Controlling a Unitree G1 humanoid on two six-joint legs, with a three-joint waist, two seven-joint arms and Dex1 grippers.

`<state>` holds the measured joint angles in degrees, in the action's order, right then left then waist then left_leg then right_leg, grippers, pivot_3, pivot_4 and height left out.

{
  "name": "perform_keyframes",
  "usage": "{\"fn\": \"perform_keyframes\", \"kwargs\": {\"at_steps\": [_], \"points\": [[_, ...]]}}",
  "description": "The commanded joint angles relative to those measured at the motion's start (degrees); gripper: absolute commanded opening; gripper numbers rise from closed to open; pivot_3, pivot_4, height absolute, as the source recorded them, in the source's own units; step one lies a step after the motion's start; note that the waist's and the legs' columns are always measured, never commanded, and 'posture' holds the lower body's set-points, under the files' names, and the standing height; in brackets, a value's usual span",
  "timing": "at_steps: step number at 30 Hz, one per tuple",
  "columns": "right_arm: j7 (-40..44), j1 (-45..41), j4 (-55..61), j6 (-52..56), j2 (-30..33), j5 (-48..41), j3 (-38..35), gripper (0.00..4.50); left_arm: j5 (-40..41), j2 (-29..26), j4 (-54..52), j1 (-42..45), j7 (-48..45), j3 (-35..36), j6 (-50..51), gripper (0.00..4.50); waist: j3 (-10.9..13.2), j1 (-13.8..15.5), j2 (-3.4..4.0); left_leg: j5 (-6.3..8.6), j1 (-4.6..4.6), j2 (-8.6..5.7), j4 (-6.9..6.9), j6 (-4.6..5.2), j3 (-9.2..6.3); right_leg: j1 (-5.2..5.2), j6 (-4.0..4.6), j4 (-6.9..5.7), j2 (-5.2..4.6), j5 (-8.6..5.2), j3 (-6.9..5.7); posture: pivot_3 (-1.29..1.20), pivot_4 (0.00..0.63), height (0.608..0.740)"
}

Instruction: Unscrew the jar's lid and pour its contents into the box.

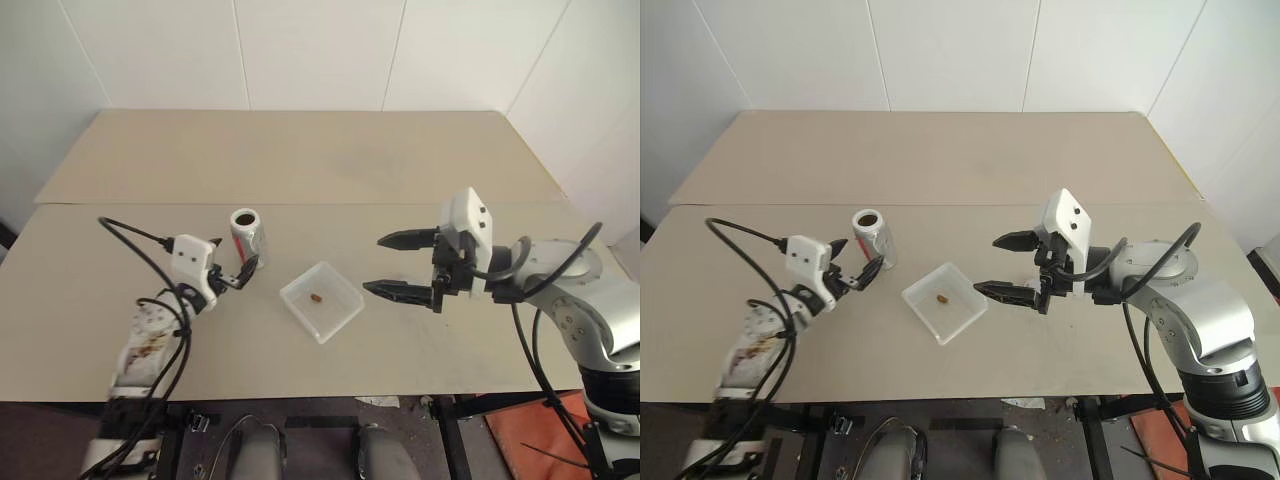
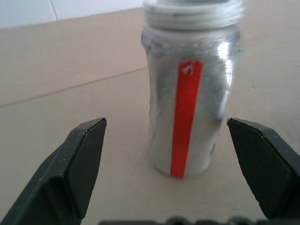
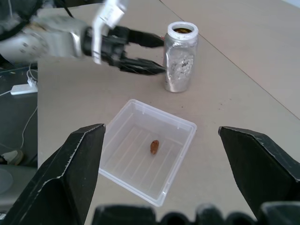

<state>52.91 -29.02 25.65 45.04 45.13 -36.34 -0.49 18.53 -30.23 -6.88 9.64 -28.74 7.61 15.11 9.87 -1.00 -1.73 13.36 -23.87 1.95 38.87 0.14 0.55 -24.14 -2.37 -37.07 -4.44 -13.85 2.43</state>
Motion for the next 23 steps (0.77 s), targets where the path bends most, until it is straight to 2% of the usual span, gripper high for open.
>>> {"fn": "perform_keyframes", "kwargs": {"at_steps": [1,6,9,12,16,23], "points": [[0.81,-0.04,0.37,-2.18,1.22,0.48,-1.56,4.50,7.04,-6.85,-10.44,-6.06,-9.92,5.09,3.19,4.49,0.00,0.00,0.00,0.00,0.02,0.00,-0.02,0.00,0.02,0.00,0.01,0.00,0.00,-0.01,0.00,0.00,0.150,0.740],[1.84,0.77,-0.66,-3.33,2.57,1.06,-2.58,4.50,20.08,-17.18,-16.76,-15.76,-29.34,15.70,4.32,4.49,-0.01,0.26,0.01,0.00,0.13,0.05,-0.02,-0.01,0.09,0.10,0.05,0.02,-0.01,-0.03,-0.01,0.00,0.150,0.740],[2.68,1.47,-0.87,-4.19,3.41,1.52,-3.11,4.50,24.71,-21.75,-13.82,-15.65,-37.72,21.18,4.60,4.49,-0.02,0.53,0.02,0.00,0.13,0.06,-0.02,-0.01,0.09,0.10,0.09,0.02,0.00,-0.06,-0.06,0.00,0.150,0.740],[4.16,2.79,-1.11,-5.79,4.88,1.50,-4.49,4.50,25.93,-26.44,-9.14,-13.22,-45.93,24.17,3.07,4.49,-0.01,0.52,0.01,0.00,0.13,0.07,-0.03,-0.01,0.11,0.11,0.08,0.06,0.02,-0.07,-0.06,0.00,0.150,0.740],[5.75,4.89,-0.40,-7.26,6.16,0.80,-6.42,4.50,25.14,-28.94,-4.65,-9.04,-48.46,25.11,2.68,4.49,-0.01,0.28,0.01,0.00,0.13,0.06,-0.05,0.00,0.14,0.08,0.07,0.05,0.02,-0.08,-0.04,0.00,0.150,0.740],[6.30,7.08,0.93,-7.67,6.60,-0.12,-8.37,4.50,23.85,-28.10,-4.44,-5.88,-46.27,24.31,3.19,4.49,-0.01,0.08,0.01,0.00,0.12,0.10,-0.07,0.00,0.15,0.07,0.07,0.05,0.04,-0.07,-0.02,0.00,0.150,0.740]]}}
